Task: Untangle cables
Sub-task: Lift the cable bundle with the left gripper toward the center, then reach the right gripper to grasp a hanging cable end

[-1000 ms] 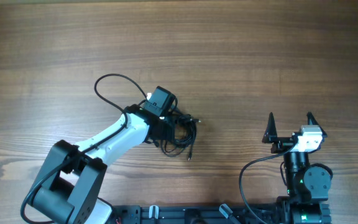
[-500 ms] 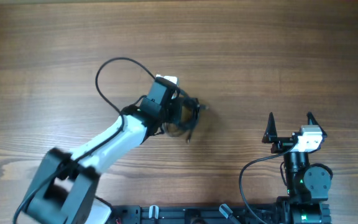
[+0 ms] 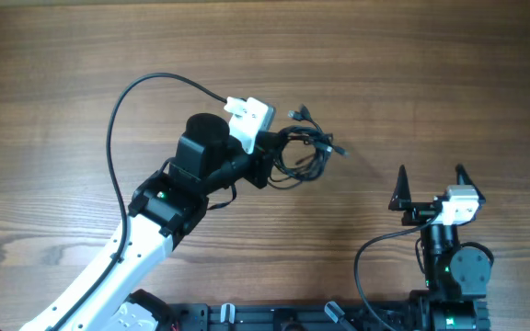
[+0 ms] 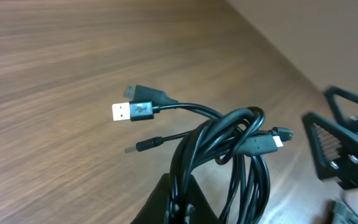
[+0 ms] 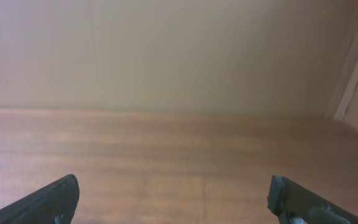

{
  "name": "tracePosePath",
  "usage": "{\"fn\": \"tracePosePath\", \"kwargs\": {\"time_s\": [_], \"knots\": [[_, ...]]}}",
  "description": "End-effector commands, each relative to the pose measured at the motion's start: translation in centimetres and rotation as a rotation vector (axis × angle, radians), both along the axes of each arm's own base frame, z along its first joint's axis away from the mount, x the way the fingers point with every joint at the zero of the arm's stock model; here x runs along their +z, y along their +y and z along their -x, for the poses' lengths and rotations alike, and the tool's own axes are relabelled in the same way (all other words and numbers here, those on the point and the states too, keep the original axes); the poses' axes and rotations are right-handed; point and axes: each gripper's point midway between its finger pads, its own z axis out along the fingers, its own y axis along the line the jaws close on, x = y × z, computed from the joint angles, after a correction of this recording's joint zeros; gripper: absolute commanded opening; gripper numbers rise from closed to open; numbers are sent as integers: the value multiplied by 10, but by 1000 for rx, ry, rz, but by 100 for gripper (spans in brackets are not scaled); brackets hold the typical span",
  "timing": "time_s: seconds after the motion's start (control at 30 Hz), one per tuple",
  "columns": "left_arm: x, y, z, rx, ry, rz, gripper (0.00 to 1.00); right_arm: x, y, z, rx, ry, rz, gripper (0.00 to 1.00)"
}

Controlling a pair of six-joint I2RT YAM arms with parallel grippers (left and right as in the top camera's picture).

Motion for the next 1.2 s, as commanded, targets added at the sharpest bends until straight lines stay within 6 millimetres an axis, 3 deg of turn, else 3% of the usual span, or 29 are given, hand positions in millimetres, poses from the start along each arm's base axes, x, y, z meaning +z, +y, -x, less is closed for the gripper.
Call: {"fn": "tracePosePath", "kwargs": {"time_s": [0.0,0.13,0.27,0.4,0.53,0.7,0.87,0.97,1.07,1.17], "knots": [[20,-14,16,-120,-35,59,4,24,7,2,43,-98,13,100],[28,-22,27,-237,-114,58,4,73,57,22,339,-263,18,100],[35,-29,37,-343,-202,58,4,92,79,39,486,-176,-61,100],[41,-32,40,-425,-341,18,4,113,99,65,608,-107,34,100],[59,-35,35,-423,-441,43,4,124,104,75,641,3,55,100],[74,-40,42,-469,-499,92,4,133,104,61,644,158,-1,100],[78,-41,43,-461,-461,130,4,140,107,55,666,133,17,100],[93,-45,51,-495,-453,210,4,134,109,58,690,128,112,94],[108,-46,52,-481,-424,285,4,126,127,76,842,77,289,92],[112,-48,67,-567,-419,316,4,122,128,78,857,29,428,83]]}}
